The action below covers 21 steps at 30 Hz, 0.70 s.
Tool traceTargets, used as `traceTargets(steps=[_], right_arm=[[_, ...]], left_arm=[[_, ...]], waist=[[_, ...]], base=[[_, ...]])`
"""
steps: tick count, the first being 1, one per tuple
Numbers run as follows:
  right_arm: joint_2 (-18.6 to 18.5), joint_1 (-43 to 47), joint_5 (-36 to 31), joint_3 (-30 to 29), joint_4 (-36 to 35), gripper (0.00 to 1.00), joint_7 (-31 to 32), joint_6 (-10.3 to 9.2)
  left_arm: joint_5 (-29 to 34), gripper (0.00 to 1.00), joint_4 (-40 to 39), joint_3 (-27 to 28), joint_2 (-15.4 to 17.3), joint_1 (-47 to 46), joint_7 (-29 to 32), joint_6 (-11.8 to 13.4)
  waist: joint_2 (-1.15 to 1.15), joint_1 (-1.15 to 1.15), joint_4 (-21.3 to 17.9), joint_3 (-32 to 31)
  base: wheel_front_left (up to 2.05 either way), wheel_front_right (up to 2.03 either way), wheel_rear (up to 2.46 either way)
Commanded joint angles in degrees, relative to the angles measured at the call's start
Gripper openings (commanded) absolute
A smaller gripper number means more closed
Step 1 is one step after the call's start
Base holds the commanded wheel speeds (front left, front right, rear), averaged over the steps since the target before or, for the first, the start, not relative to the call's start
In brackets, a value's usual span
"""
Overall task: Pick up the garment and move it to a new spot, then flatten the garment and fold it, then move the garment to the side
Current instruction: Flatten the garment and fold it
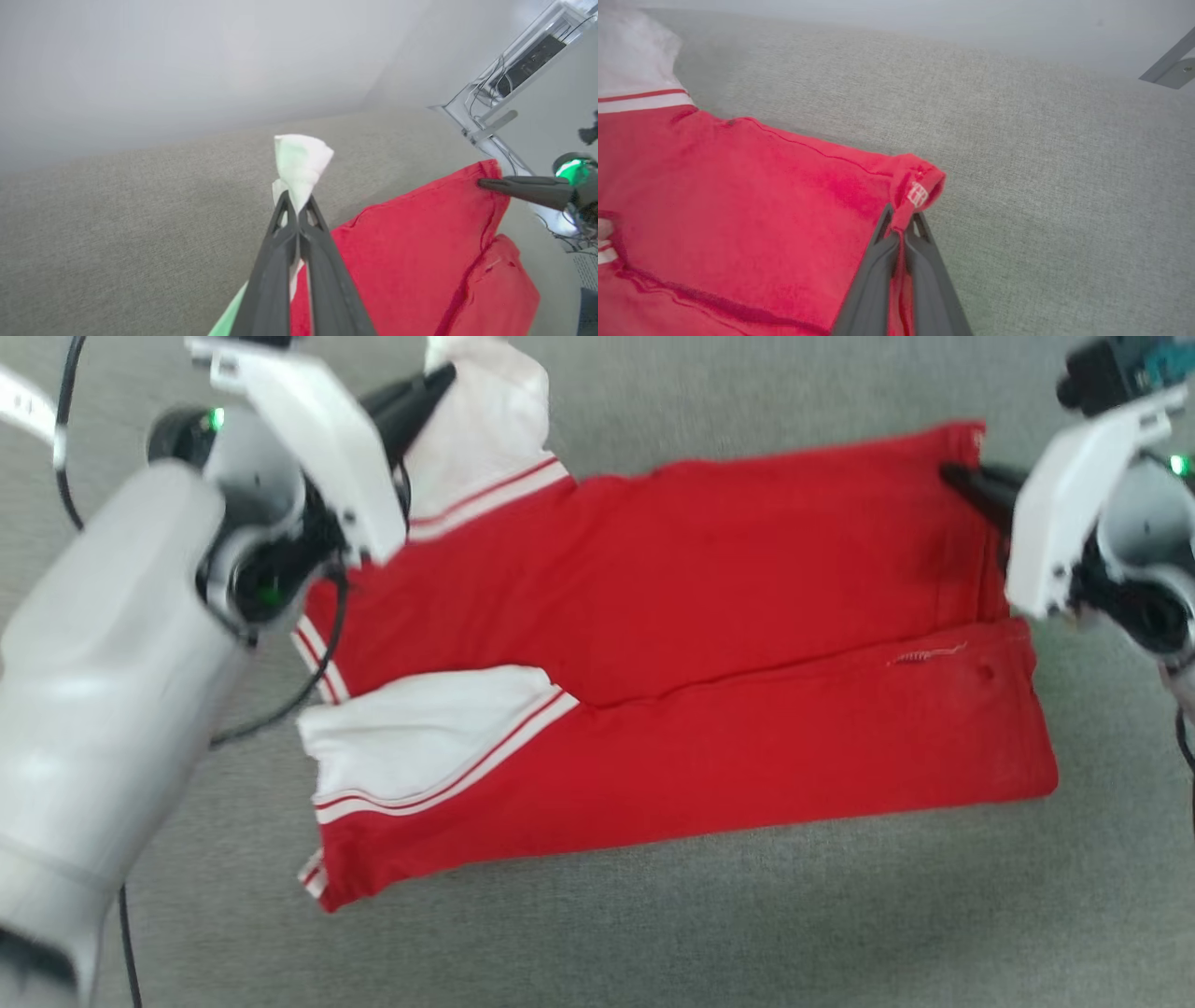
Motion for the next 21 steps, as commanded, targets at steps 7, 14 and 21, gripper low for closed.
traceTargets(steps=[7, 14, 21], right_arm=[[-8.0, 11.9, 4.2, 0.2, -7.3, 0.00, -2.1, -0.03], [-12.7, 22.1, 5.8, -2.3, -13.3, 0.00, -4.5, -0.03], [-13.3, 28.7, 5.2, -6.4, -14.5, 0.00, -6.7, -0.03]], left_arm=[[-3.8, 0.00, -15.6, -3.5, 8.8, 14.6, -7.3, -0.2], [-3.4, 0.00, -24.7, -5.6, 14.7, 28.1, -12.4, 2.2], [-3.4, 0.00, -29.2, -7.5, 17.2, 38.0, -16.4, 5.6]], waist=[[0.00, 0.00, 5.4, -7.2], [0.00, 0.00, 7.1, -8.8], [0.00, 0.00, 6.9, -9.4]], base=[[0.00, 0.00, 0.00], [0.00, 0.00, 0.00], [0.00, 0.00, 0.00]])
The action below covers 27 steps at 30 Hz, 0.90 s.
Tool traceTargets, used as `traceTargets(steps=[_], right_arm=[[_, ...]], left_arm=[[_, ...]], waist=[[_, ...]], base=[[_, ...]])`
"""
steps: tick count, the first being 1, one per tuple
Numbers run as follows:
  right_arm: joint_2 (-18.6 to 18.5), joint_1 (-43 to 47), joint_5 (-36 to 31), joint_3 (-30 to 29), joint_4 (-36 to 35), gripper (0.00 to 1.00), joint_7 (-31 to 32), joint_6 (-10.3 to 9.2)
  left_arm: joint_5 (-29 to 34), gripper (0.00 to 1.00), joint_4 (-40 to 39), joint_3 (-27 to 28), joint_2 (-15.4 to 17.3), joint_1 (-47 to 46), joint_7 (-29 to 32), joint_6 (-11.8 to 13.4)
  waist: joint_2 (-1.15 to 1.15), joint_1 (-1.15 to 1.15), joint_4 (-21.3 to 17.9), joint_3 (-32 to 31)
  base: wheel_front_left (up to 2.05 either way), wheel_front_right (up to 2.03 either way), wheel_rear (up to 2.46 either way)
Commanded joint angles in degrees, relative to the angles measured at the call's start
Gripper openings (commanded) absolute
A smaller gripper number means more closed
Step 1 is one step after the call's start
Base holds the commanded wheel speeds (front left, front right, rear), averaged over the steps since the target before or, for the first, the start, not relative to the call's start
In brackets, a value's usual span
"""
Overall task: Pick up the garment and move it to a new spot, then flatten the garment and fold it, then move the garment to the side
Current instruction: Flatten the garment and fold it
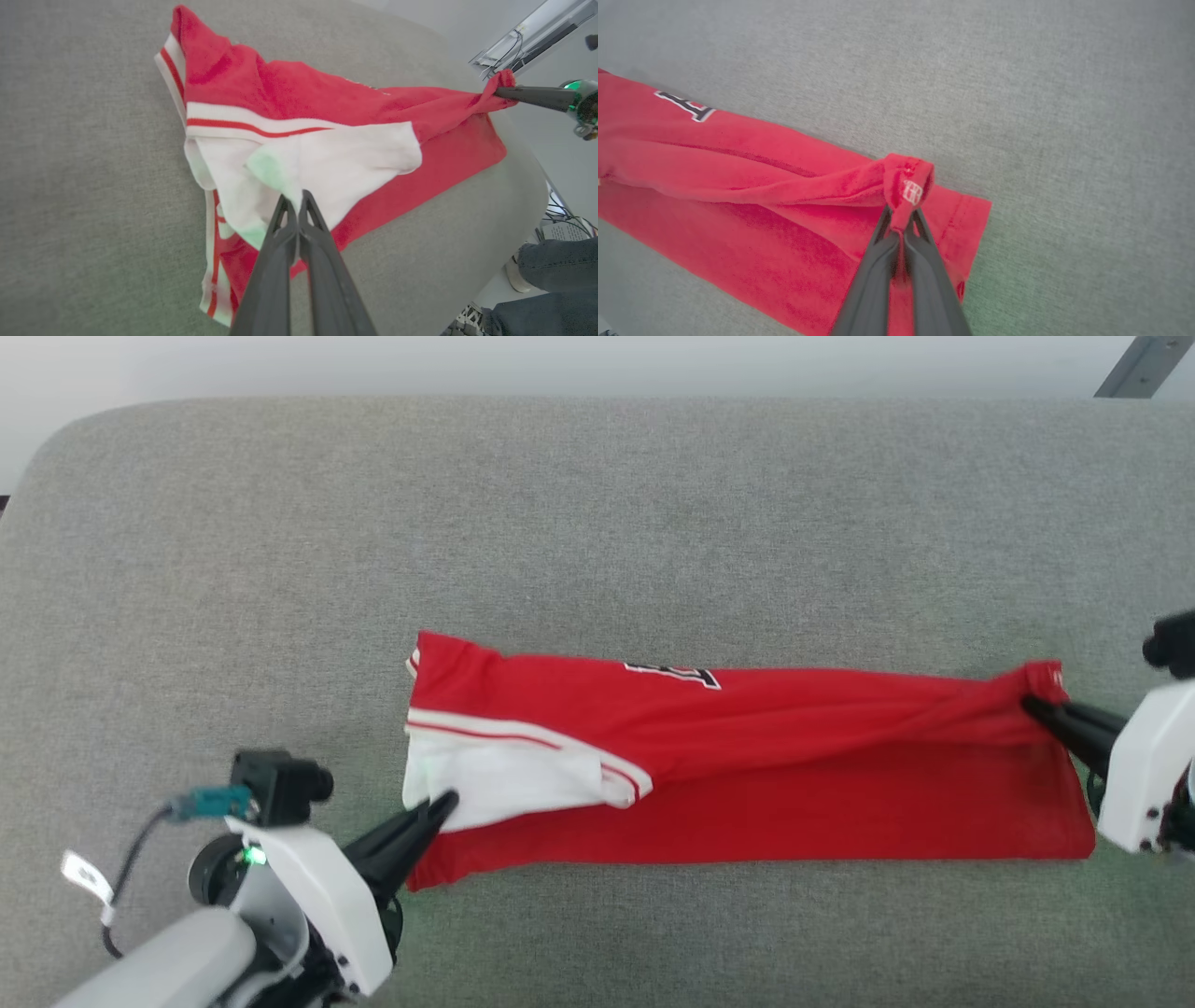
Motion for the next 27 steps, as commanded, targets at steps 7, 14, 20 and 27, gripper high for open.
traceTargets(steps=[7, 14, 20, 27], right_arm=[[5.0, 2.7, -4.0, -2.4, 5.8, 0.00, -1.6, -0.03], [10.0, 1.3, -7.1, -2.4, 11.0, 0.27, -3.1, -0.03], [9.5, 1.7, -6.4, -3.4, 10.8, 1.00, -3.0, -0.03], [7.5, 4.8, -4.8, -6.5, 13.5, 1.00, 0.6, -0.03]], left_arm=[[2.0, 0.00, 5.8, -1.1, -4.2, 1.5, -3.4, 0.7], [2.8, 0.04, 13.2, -1.6, -8.4, 0.9, -6.1, -1.0], [4.1, 1.00, 15.3, 0.7, -9.8, 1.9, -9.9, 0.2], [11.6, 1.00, 12.8, 10.8, -13.9, 6.8, -11.3, 4.6]], waist=[[0.00, 0.00, -0.3, -0.1], [0.00, 0.00, -1.2, -0.6], [0.00, 0.00, -1.1, -1.3], [0.00, 0.00, 2.1, -1.4]], base=[[0.00, 0.00, 0.00], [0.00, 0.00, 0.00], [0.00, 0.00, 0.00], [0.00, 0.00, 0.00]])
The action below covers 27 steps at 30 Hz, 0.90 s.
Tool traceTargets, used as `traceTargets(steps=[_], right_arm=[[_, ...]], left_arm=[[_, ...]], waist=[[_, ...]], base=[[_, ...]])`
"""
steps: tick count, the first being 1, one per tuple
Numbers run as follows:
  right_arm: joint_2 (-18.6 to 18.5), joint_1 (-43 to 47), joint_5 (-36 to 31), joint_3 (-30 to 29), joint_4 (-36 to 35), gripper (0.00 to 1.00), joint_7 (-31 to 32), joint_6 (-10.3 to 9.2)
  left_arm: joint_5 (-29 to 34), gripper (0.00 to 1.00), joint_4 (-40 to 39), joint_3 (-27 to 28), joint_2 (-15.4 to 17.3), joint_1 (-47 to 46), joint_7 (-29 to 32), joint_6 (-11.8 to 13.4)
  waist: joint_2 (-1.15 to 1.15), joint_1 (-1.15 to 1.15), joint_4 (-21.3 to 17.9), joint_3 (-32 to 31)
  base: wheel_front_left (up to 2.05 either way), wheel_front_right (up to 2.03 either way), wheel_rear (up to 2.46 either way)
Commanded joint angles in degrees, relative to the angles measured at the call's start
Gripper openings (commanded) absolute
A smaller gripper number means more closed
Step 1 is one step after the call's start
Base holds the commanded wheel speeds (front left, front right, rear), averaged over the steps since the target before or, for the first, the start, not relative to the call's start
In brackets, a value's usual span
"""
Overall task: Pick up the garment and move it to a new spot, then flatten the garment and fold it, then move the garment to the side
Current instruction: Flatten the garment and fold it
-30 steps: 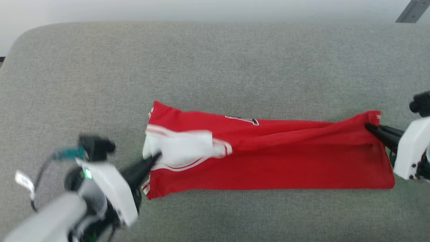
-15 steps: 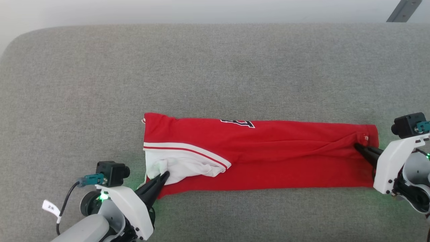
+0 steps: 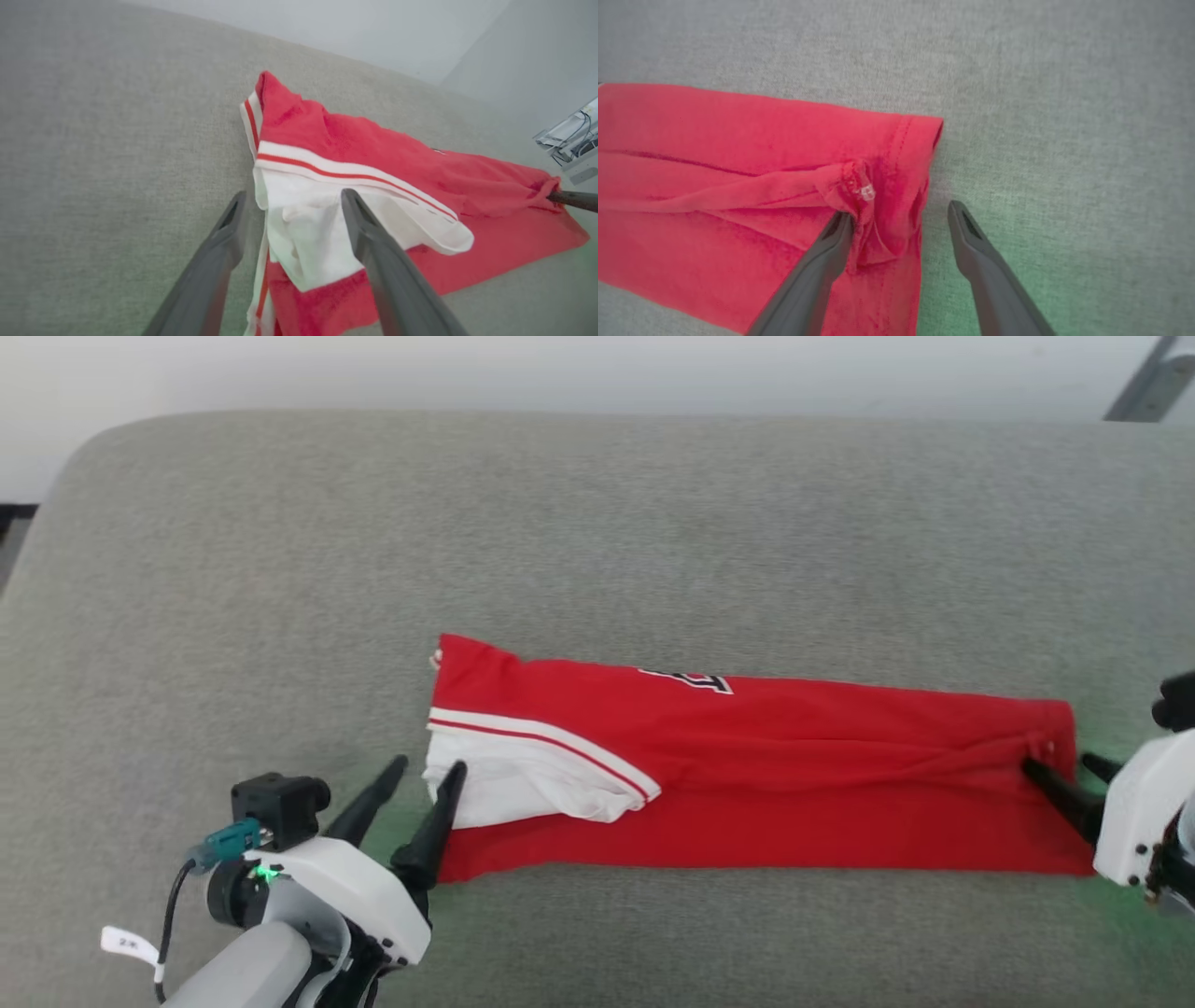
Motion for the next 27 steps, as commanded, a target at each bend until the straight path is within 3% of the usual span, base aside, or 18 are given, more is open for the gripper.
traceTargets(steps=[1, 10, 12, 13, 15, 16, 17, 22, 27], right_arm=[[0.4, 1.3, 1.0, -0.8, 1.0, 1.00, 1.3, -0.03], [1.1, 2.7, 1.2, -1.5, 3.7, 1.00, 6.2, -0.02], [1.2, 2.7, 1.1, -1.6, 3.8, 1.00, 6.5, -0.02], [1.3, 2.7, 1.1, -1.7, 3.9, 0.63, 6.8, -0.02], [1.6, 2.7, 0.9, -1.8, 3.9, 0.31, 7.3, -0.02], [1.7, 2.7, 0.7, -2.0, 3.8, 0.08, 7.4, -0.02], [1.8, 2.8, 0.9, -2.2, 3.8, 0.00, 7.6, -0.02], [1.7, 3.1, 0.7, -2.8, 3.3, 0.00, 8.2, -0.03], [1.0, 2.6, 0.7, -4.5, 2.9, 0.00, 7.6, -0.03]], left_arm=[[4.8, 1.00, -0.5, 3.1, -1.3, 2.3, -0.3, 1.3], [30.1, 1.00, -1.9, 16.8, -9.3, 9.6, -0.3, 3.7], [32.2, 1.00, -2.7, 18.5, -10.7, 10.4, -0.3, 3.7], [34.1, 1.00, -3.8, 20.2, -11.9, 11.3, -0.3, 3.3], [38.5, 1.00, -5.7, 23.6, -13.2, 13.0, -0.3, 2.6], [40.7, 1.00, -6.9, 24.9, -14.0, 13.9, -0.3, 2.2], [42.3, 1.00, -7.9, 26.4, -15.1, 14.7, -0.3, 2.0], [50.2, 1.00, -13.1, 32.2, -18.1, 17.6, -0.4, -0.3], [53.7, 1.00, -15.3, 36.4, -20.3, 19.2, -0.4, -3.0]], waist=[[0.00, 0.00, 1.7, 0.2], [0.00, 0.00, 5.5, 0.3], [0.00, 0.00, 5.7, 0.3], [0.00, 0.00, 5.9, 0.2], [0.00, 0.00, 6.0, 0.1], [0.00, 0.00, 6.1, 0.0], [0.00, 0.00, 6.2, -0.1], [0.00, 0.00, 6.0, -0.2], [0.00, 0.00, 5.1, 0.1]], base=[[0.00, 0.00, 0.00], [0.00, 0.00, 0.00], [0.00, 0.00, 0.00], [0.00, 0.00, 0.00], [0.00, 0.00, 0.00], [0.00, 0.00, 0.00], [0.00, 0.00, 0.00], [0.00, 0.00, 0.00], [0.00, 0.00, 0.00]])
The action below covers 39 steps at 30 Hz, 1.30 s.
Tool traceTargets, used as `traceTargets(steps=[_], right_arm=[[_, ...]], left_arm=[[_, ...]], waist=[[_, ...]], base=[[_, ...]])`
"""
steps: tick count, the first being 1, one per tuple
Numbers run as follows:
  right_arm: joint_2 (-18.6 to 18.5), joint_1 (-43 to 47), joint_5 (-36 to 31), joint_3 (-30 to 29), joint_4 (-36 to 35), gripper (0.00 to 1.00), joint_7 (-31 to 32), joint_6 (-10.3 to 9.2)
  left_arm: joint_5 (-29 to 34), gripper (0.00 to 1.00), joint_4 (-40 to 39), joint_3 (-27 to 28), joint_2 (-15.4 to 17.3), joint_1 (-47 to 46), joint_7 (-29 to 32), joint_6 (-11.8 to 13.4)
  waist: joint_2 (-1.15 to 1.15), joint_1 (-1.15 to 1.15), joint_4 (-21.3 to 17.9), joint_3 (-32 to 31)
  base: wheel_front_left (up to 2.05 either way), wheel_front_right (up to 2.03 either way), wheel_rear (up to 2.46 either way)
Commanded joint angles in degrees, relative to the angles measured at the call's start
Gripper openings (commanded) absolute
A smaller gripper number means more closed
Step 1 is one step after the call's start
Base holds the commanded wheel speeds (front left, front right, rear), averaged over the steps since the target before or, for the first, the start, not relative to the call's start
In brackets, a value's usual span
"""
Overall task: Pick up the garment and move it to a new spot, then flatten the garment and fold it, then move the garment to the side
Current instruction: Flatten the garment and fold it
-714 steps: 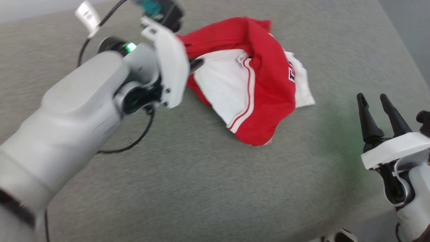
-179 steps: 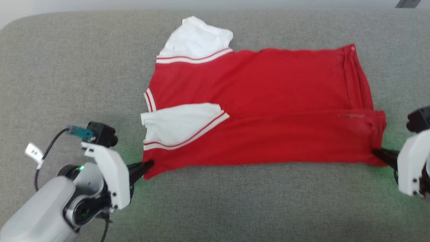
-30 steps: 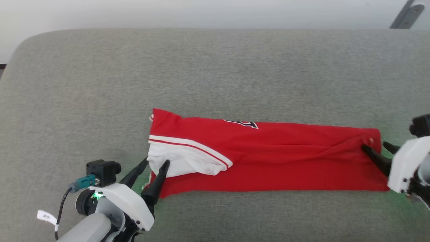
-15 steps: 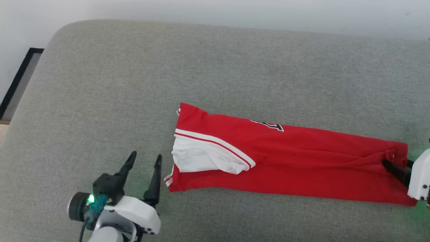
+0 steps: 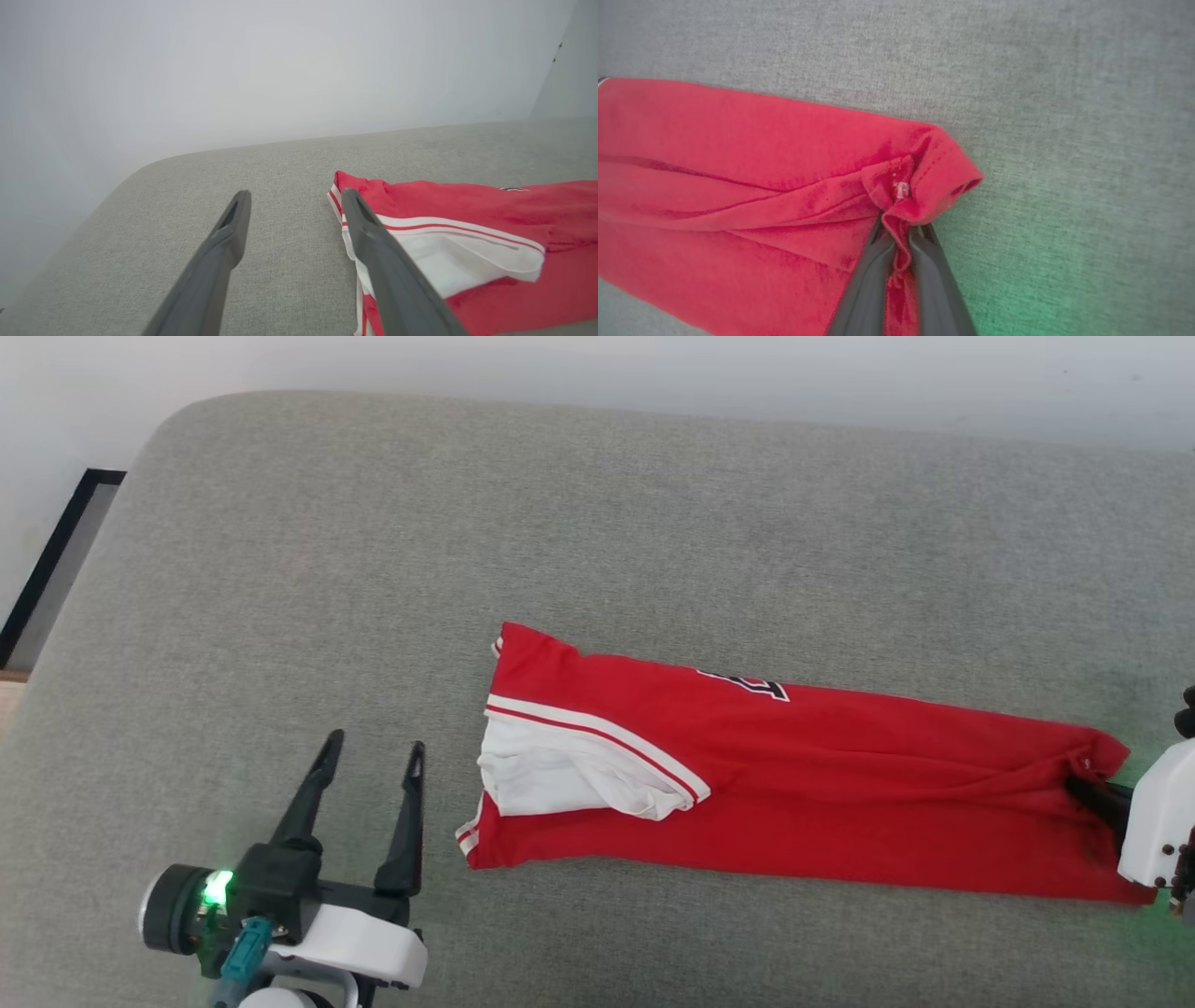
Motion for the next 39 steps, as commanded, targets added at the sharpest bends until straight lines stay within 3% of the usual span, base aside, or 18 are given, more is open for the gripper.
traceTargets(steps=[1, 9, 20, 27, 32, 39], right_arm=[[0.4, 1.0, -0.4, 0.1, 0.6, 0.00, -0.1, -0.07], [-3.0, 1.5, -2.3, -2.9, 2.3, 0.00, -1.3, -0.17], [-9.8, 1.6, -4.4, -9.3, 9.0, 0.00, -5.3, -0.15], [-11.9, 0.7, -3.2, -13.1, 12.0, 0.00, -9.3, -0.09], [-11.0, 1.4, -1.8, -12.8, 9.4, 0.00, -9.0, -0.08], [-9.6, 2.4, -1.2, -8.6, -3.4, 0.00, -5.8, -0.05]], left_arm=[[0.7, 1.00, -0.5, 0.8, -0.5, 0.6, -0.3, -0.6], [2.3, 1.00, -0.5, 2.9, -2.8, 0.6, -0.3, -4.5], [3.7, 1.00, -1.5, 4.4, -3.5, -0.6, -0.3, -6.0], [3.4, 1.00, -2.0, 3.7, -3.6, -1.6, -0.3, -6.6], [2.3, 1.00, -2.6, 3.5, -3.9, -1.5, -0.3, -6.8], [1.7, 1.00, -2.7, 2.9, -4.1, -0.5, -0.3, -6.9]], waist=[[0.00, 0.00, -0.5, 0.1], [0.00, 0.00, -2.8, 0.2], [0.00, 0.00, -6.6, 1.1], [0.00, 0.00, -7.9, 1.5], [0.00, 0.00, -8.4, 1.2], [0.00, 0.00, -8.6, 0.4]], base=[[0.00, 0.00, 0.00], [0.00, 0.00, 0.00], [0.00, 0.00, 0.00], [0.00, 0.00, 0.00], [0.00, 0.00, 0.00], [0.00, 0.00, 0.00]])
